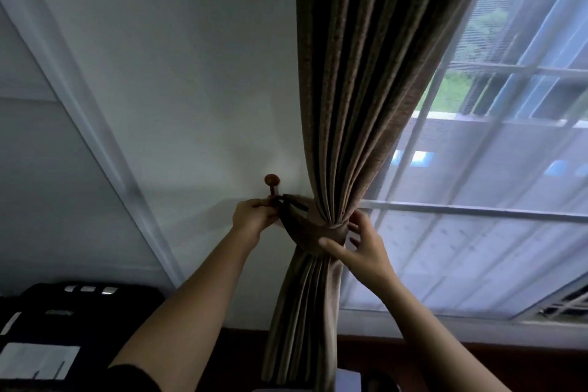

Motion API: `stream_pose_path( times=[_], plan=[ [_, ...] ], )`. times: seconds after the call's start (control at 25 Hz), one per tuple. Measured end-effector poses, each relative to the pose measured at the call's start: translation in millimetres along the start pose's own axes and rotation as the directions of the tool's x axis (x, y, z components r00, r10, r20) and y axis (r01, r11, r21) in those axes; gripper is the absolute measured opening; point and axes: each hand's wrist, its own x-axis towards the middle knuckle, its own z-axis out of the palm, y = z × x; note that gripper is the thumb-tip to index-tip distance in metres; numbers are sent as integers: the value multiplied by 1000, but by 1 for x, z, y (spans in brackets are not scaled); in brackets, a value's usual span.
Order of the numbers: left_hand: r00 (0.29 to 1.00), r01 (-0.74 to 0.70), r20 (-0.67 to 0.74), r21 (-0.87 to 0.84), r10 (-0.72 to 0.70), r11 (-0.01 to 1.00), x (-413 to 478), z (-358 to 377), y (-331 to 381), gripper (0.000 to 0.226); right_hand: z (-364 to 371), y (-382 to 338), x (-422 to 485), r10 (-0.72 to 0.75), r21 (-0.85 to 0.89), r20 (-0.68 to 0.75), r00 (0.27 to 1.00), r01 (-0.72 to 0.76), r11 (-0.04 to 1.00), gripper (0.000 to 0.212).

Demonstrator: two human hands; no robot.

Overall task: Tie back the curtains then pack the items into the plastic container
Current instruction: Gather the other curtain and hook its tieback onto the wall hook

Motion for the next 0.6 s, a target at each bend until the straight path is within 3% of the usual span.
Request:
stream_pose_path(
  times=[0.08, 0.16, 0.32, 0.44, 0.52, 0.6],
  plan=[
    [985, 152, 120, -293, -122, 944, -3, -1, 8, 24, 1, 8, -7, 46, -8, -8, 999, -46, 999, 68],
    [962, 258, 206, -474, -179, 842, -2, -5, 14, 33, 6, 11, -14, 65, 1, -40, 997, -65, 998, 64],
    [974, 206, 189, -503, -126, 840, -3, -4, 10, 50, 16, 15, -25, 89, 39, -80, 993, -86, 996, 51],
    [977, 163, 204, -539, -60, 826, -10, -2, 2, 43, 23, 21, -32, 250, 228, -196, 948, -204, 952, 34],
    [981, 178, 157, -520, -111, 835, -18, -1, -7, 30, 24, 17, -30, 431, 427, -178, 885, -325, 844, 23],
    [944, 324, 104, -461, -312, 826, -32, 3, -22, 25, 25, 9, -26, 582, 643, 7, 813, -450, 620, 22]
  ],
)
